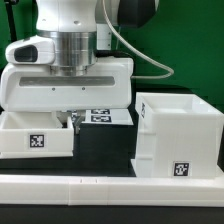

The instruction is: Assemble drawer

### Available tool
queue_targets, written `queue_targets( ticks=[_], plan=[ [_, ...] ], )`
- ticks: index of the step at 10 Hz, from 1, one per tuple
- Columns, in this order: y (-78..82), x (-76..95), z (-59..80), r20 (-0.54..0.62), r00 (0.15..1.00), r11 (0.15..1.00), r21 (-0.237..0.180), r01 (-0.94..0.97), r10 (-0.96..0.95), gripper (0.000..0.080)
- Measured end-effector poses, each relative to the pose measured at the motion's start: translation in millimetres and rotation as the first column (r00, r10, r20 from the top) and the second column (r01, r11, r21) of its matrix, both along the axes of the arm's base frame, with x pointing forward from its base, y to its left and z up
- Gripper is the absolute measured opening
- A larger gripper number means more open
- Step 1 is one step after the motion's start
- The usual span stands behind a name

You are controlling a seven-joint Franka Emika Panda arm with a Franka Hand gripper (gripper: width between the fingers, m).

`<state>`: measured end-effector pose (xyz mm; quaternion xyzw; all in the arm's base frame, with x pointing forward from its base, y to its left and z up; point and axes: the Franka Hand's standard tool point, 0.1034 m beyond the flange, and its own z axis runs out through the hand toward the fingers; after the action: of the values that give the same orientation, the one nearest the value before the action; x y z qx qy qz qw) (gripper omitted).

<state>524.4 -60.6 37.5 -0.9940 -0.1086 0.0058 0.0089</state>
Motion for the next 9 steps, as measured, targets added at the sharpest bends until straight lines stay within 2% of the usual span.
queue_targets(
  ticks=[2,5,7,8,9],
  plan=[
    [6.8,0.8,-5.5,-0.008,0.979,0.979,-0.006,-0.205,0.205,0.0042],
    [5.7,0.0,-6.9,-0.008,0.928,0.928,-0.002,-0.373,0.373,0.0042],
    [5.6,0.0,-7.1,-0.007,0.87,0.87,-0.003,-0.492,0.492,0.0042],
    [9.0,2.1,-6.9,-0.003,0.836,0.836,-0.025,-0.548,0.548,0.0042],
    [10.0,2.3,-7.5,-0.004,0.764,0.764,-0.039,-0.644,0.645,0.0042]
  ],
)
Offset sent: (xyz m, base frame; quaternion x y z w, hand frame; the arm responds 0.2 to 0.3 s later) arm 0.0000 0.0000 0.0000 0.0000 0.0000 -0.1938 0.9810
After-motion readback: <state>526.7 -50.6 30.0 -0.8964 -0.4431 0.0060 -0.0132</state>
